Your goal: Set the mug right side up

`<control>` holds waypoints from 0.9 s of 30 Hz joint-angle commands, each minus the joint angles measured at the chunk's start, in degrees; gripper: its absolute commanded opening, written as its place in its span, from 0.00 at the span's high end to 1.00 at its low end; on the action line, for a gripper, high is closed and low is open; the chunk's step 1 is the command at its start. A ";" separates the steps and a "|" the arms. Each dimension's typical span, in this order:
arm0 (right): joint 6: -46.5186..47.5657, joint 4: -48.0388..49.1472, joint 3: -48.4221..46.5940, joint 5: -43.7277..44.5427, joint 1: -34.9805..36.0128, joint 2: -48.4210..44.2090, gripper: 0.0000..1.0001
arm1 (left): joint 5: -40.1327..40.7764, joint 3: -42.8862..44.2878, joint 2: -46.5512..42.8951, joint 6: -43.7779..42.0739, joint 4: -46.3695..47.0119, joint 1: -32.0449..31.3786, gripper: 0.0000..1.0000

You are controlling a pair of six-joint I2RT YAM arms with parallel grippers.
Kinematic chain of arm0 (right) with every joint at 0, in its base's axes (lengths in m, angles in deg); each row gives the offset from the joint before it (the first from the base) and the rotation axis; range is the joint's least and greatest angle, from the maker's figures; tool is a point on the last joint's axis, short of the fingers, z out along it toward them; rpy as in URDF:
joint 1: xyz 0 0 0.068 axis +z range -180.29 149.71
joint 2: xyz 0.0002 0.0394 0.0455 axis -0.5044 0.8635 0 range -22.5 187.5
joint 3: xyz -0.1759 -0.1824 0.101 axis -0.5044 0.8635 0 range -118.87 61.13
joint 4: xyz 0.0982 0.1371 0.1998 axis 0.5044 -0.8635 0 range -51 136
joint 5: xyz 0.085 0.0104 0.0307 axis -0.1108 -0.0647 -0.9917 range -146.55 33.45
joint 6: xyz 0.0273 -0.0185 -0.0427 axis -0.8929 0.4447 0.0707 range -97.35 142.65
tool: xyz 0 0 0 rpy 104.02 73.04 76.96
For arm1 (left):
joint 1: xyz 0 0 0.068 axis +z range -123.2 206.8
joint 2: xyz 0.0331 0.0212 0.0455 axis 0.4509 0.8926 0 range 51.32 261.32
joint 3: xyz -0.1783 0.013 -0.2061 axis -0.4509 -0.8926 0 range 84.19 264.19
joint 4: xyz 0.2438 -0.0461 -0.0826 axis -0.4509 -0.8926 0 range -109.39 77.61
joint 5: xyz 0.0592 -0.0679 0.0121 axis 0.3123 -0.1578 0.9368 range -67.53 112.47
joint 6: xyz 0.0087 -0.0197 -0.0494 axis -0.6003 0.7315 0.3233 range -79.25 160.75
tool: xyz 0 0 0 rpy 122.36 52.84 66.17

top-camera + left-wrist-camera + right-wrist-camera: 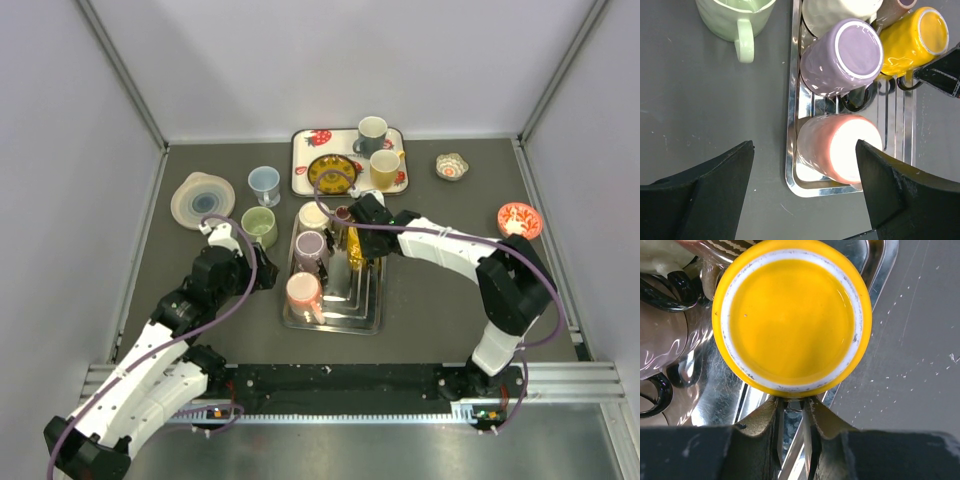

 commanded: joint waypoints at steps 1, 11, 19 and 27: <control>0.92 1.48 -1.43 -1.48 -0.49 1.33 1.00 | -0.86 -0.51 -1.06 0.29 2.48 -0.14 0.13; 5.57 1.57 4.99 -1.93 1.09 -12.91 1.00 | -1.03 -0.86 -1.59 0.91 3.26 -0.14 0.14; 5.05 -1.68 5.52 -3.33 3.20 -20.20 1.00 | -2.17 -0.60 -1.68 1.79 4.14 -0.14 0.15; -3.20 11.83 10.52 -15.45 2.67 -35.75 1.00 | -12.00 -2.09 -4.57 5.48 12.90 -0.14 0.10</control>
